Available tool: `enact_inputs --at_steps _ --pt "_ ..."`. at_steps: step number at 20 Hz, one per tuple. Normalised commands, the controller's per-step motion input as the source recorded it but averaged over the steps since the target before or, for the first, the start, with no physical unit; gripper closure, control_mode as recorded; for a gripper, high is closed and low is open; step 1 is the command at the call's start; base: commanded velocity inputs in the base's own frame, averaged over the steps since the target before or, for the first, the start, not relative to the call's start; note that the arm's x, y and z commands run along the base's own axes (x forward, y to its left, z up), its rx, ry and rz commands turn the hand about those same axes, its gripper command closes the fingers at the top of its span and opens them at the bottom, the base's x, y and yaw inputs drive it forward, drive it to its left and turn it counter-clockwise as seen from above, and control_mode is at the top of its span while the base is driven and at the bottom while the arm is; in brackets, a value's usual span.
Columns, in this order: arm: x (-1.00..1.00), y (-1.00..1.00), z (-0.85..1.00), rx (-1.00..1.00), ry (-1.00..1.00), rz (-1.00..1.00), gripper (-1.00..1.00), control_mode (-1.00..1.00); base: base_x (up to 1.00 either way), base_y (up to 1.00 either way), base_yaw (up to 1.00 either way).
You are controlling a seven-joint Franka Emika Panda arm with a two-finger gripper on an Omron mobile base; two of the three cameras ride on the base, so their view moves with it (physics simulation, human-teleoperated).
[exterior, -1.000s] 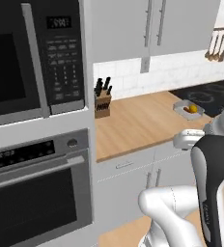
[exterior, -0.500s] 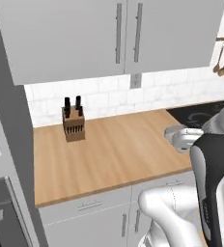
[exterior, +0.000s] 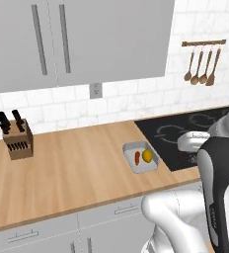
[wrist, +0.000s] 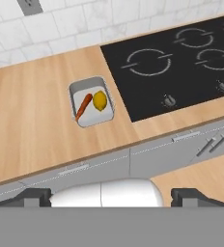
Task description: Take the meat container that has the shrimp and place it on the second highest rack of the freezer. Then take the vegetable container that has the carrot and lemon and place it on the highest rack of the freezer.
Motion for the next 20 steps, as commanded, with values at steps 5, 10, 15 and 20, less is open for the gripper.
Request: enact_inputs --at_steps 5,10,15,20 --pt "0.00 0.00 0.00 0.00 0.00 0.00 -1.00 1.00 0.07 -0.03 0.07" --pt "0.00 0.00 0.00 0.00 0.00 0.00 -1.00 1.00 0.06 0.00 0.11" --pt "0.00 0.00 0.00 0.00 0.00 0.00 -1.00 1.00 0.04 0.01 0.18" --pt "0.00 0.00 0.00 0.00 0.00 0.00 -1.00 1.00 0.00 0.00 0.02"
